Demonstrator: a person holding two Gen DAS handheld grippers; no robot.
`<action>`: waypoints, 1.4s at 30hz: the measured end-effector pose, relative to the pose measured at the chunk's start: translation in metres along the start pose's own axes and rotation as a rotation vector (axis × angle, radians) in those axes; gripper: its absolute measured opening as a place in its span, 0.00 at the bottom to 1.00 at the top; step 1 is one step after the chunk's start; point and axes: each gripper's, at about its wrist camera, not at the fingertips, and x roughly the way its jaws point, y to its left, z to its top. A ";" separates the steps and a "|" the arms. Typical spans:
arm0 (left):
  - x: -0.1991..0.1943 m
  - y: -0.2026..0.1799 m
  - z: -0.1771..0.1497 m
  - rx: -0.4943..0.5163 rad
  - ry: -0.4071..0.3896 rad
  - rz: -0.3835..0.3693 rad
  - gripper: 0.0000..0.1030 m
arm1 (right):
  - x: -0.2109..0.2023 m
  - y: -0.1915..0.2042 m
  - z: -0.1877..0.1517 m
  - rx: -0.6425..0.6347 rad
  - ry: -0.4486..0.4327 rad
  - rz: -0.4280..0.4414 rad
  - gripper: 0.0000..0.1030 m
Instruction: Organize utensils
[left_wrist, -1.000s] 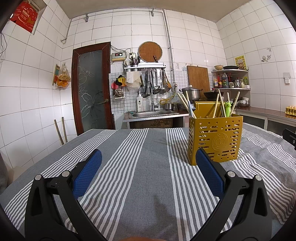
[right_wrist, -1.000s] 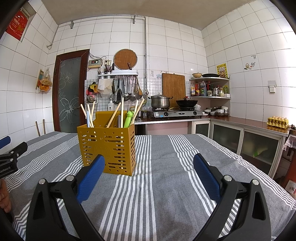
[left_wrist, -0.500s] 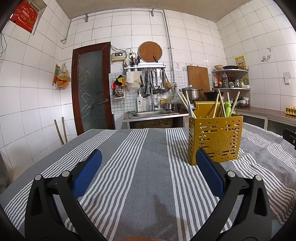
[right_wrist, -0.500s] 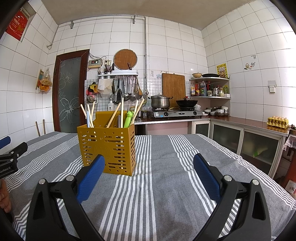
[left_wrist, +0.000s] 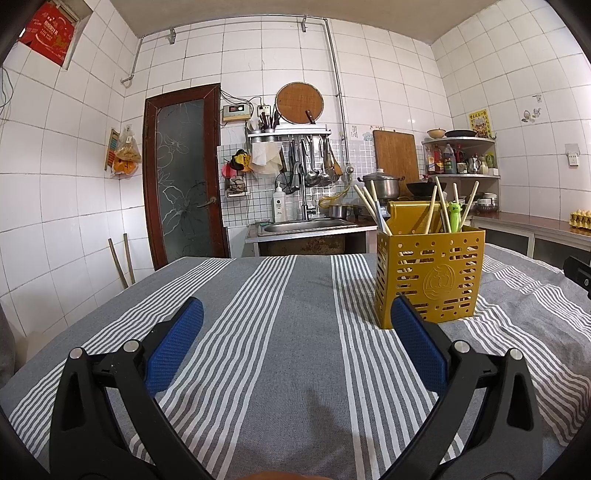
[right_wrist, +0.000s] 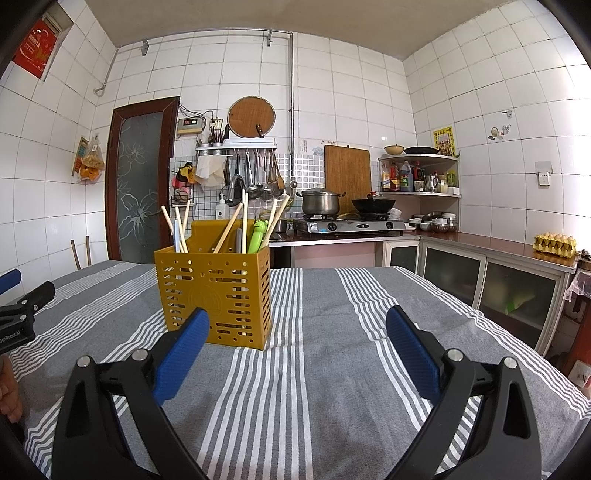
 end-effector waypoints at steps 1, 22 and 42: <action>0.000 0.000 0.000 0.001 0.000 0.000 0.95 | 0.000 0.000 0.000 0.001 0.001 0.000 0.92; 0.001 0.000 -0.001 0.000 0.003 -0.001 0.95 | 0.001 0.000 -0.001 0.001 0.000 0.000 0.93; 0.001 0.001 -0.004 0.001 0.004 -0.003 0.95 | 0.001 0.000 -0.001 0.001 0.000 -0.001 0.93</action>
